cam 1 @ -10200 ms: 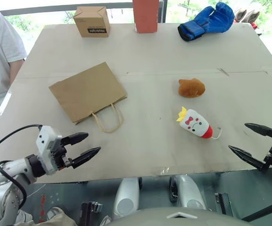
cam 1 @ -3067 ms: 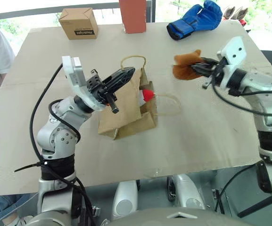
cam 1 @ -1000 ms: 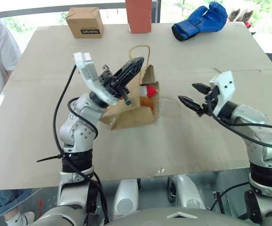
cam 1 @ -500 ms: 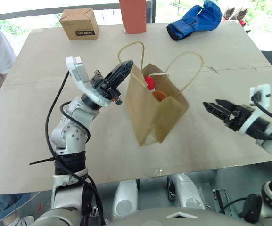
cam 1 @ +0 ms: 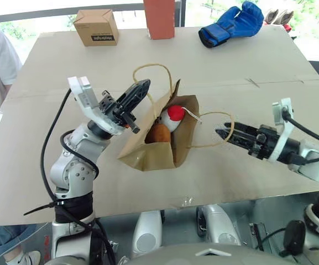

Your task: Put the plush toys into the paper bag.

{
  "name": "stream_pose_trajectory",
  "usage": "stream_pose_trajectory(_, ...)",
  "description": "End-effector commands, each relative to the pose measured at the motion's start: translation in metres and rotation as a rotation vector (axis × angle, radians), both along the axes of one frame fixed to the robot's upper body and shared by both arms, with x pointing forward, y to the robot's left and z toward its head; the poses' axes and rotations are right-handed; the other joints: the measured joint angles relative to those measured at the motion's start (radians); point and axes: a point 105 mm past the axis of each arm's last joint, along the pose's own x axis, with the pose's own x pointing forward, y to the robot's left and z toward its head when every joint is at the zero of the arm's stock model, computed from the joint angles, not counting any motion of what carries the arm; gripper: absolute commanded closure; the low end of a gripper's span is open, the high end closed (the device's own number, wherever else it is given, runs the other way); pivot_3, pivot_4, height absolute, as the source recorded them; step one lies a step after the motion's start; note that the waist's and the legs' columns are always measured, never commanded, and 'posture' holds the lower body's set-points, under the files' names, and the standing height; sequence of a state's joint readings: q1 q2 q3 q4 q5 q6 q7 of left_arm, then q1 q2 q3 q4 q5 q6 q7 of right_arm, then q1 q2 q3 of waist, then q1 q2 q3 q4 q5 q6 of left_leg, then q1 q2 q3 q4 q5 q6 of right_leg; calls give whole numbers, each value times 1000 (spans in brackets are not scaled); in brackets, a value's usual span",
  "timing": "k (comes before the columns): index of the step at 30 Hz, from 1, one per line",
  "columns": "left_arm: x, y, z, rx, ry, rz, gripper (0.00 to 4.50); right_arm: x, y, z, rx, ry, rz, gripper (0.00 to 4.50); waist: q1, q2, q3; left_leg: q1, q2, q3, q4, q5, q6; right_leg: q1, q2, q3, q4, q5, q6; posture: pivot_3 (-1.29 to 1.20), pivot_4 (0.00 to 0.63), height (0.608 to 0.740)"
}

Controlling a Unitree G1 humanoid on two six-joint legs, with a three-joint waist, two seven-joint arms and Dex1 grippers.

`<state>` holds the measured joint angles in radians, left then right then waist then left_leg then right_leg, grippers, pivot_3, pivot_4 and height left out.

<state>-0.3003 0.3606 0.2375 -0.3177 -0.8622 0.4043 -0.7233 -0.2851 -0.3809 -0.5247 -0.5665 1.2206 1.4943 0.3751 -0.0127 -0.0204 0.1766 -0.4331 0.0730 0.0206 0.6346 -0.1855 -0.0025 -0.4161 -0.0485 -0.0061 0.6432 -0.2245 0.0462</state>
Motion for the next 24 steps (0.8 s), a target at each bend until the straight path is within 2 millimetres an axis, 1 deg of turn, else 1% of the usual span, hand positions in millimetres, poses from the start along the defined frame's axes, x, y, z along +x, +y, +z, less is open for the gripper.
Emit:
stream_pose_trajectory(1, -6, 1, 13, 1, -64, 3, 4500, -13, 2, 7, 41, -34, 69, 951, 1, 0, 0, 0, 0, 0, 0, 0, 0, 0, 0, 0, 0, 0, 0, 0, 150, 714)
stream_pose_trajectory(3, -5, 1, 14, 2, -67, 2, 4500, -20, 6, 12, 57, -67, 96, 951, 2, 0, 0, 0, 0, 0, 0, 0, 0, 0, 0, 0, 0, 0, 0, 0, 150, 714)
stream_pose_trajectory(5, -4, 1, 14, 2, -68, -1, 4500, -26, 9, 13, 50, -78, 120, 951, 2, 0, 0, 0, 0, 0, 0, 0, 0, 0, 0, 0, 0, 0, 0, 0, 150, 714)
stream_pose_trajectory(10, -3, 0, 14, 1, -70, -10, 4500, -35, 7, 1, -5, -52, 124, 951, 6, -1, 0, 0, 0, 0, 0, 0, 0, 0, 0, 1, 0, -1, 1, 0, 150, 714)
stream_pose_trajectory(14, -3, -1, 13, 0, -68, -20, 4500, -34, 8, 3, 7, -72, 113, 951, 3, -1, 0, -1, 0, 0, 0, 0, 0, 0, 0, 1, -1, -1, 1, 0, 150, 714)
stream_pose_trajectory(15, -3, -2, 12, 1, -67, -24, 4500, -32, 12, 7, 30, -84, 114, 951, 2, -1, 0, 0, 0, 0, 0, 0, 0, 0, 0, 1, -1, -1, 1, 0, 150, 714)
stream_pose_trajectory(19, -3, -3, 12, -1, -69, -31, 4500, -34, 28, 17, 107, -108, 160, 951, 3, -1, 0, 0, 0, 0, 0, 0, 0, 0, 0, 1, -1, -1, 1, 0, 150, 714)
stream_pose_trajectory(20, -3, -3, 13, -1, -71, -31, 4500, -35, 31, 18, 116, -106, 167, 1325, 4, -1, 0, 0, 0, 0, 0, 0, 0, 0, 0, 1, -1, -1, 1, 0, 150, 714)
stream_pose_trajectory(21, -3, -3, 13, -1, -72, -31, 4500, -36, 34, 18, 121, -102, 172, 1478, 6, -1, 0, -1, 0, 0, 0, 0, 0, 0, 0, 1, -1, -1, 1, 0, 150, 714)
stream_pose_trajectory(22, -3, -3, 13, -1, -73, -32, 4500, -37, 36, 18, 126, -97, 177, 1811, 7, -1, 0, -1, 0, 0, 0, 0, 0, 0, 0, 1, -1, -1, 1, 0, 150, 714)
stream_pose_trajectory(23, -3, -3, 13, -2, -75, -32, 4500, -38, 38, 19, 134, -94, 180, 2289, 7, -1, 0, -1, 0, 0, 0, 0, 0, 0, 0, 1, -1, -1, 1, 0, 150, 714)
stream_pose_trajectory(24, -3, -4, 13, -3, -76, -33, 4500, -38, 39, 20, 147, -95, 180, 2954, 7, -1, 0, -1, 0, 0, 0, 0, 0, 0, 0, 1, -1, -1, 1, 0, 150, 714)
